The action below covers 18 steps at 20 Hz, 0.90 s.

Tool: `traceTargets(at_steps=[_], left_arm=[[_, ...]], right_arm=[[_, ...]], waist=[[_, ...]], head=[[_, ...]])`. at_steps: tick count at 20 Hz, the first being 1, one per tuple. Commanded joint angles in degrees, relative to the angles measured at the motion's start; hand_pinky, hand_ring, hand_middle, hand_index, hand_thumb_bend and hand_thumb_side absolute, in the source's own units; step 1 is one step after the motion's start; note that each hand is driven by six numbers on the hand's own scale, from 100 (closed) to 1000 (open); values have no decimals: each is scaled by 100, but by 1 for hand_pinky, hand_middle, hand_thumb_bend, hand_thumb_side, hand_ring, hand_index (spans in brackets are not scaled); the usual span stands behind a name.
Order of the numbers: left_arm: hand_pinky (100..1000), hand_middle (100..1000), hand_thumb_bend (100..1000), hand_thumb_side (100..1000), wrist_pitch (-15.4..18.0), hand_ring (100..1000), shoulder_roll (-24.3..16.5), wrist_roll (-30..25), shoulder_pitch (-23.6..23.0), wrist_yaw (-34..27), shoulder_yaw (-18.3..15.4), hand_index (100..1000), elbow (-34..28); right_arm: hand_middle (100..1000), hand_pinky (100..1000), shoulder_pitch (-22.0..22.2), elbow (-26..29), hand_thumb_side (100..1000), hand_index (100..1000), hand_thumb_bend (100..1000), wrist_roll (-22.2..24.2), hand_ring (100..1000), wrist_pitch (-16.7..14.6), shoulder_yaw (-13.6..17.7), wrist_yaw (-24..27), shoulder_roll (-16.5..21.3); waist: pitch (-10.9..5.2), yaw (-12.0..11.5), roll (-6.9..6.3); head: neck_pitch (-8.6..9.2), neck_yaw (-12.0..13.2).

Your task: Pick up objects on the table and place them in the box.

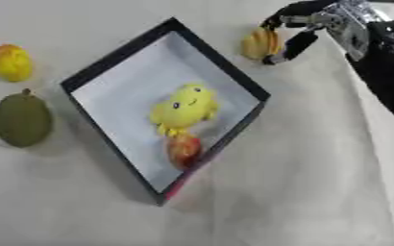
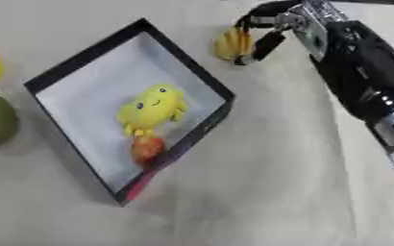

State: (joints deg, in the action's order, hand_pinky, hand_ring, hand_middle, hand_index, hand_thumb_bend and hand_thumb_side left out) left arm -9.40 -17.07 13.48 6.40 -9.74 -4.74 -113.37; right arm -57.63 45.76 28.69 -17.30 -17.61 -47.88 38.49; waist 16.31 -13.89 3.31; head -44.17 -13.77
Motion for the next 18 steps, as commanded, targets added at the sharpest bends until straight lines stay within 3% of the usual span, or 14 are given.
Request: traceTargets(at_steps=[1, 3, 7, 12, 14, 15, 18], left_arm=[[892, 738, 137, 949, -12, 720, -51, 5, 48, 41, -36, 825, -121], [892, 738, 137, 949, -11, 720, -50, 1, 57, 40, -34, 825, -122], [893, 738, 138, 948, -12, 719, -50, 0, 46, 35, -36, 825, -118], [893, 738, 139, 946, -11, 719, -66, 7, 11, 27, -49, 825, -110], [893, 737, 139, 946, -11, 719, -75, 11, -4, 24, -52, 825, -105], [893, 737, 138, 945, -11, 719, -83, 11, -12, 23, -52, 825, -102], [894, 738, 138, 944, -8, 719, -102, 13, -36, 22, -52, 825, -97]], right_arm=[[633, 879, -132, 4, 531, 812, 367, -205, 808, 83, 93, 35, 84], [557, 847, -134, 8, 475, 731, 364, -438, 752, 175, 101, 83, 65], [454, 809, -135, -7, 379, 606, 211, -1024, 653, 385, 115, 304, 22], [450, 800, -152, 204, 314, 605, 167, -1293, 644, 407, 9, 695, 134], [449, 797, -159, 431, 359, 605, 163, -1237, 642, 389, -77, 865, 232], [449, 795, -172, 600, 322, 604, 158, -1196, 641, 369, -148, 947, 299], [455, 789, -213, 1267, 339, 606, 168, -1036, 637, 360, -414, 1211, 526]], waist=[[0, 0, 48], [-5, 3, 49], [-36, 8, 49], [-115, 61, 58], [-141, 87, 57], [-156, 100, 56], [-195, 140, 46]], head=[[73, -23], [80, -34], [65, -40], [17, -18], [8, -5], [7, -1], [5, 16]])
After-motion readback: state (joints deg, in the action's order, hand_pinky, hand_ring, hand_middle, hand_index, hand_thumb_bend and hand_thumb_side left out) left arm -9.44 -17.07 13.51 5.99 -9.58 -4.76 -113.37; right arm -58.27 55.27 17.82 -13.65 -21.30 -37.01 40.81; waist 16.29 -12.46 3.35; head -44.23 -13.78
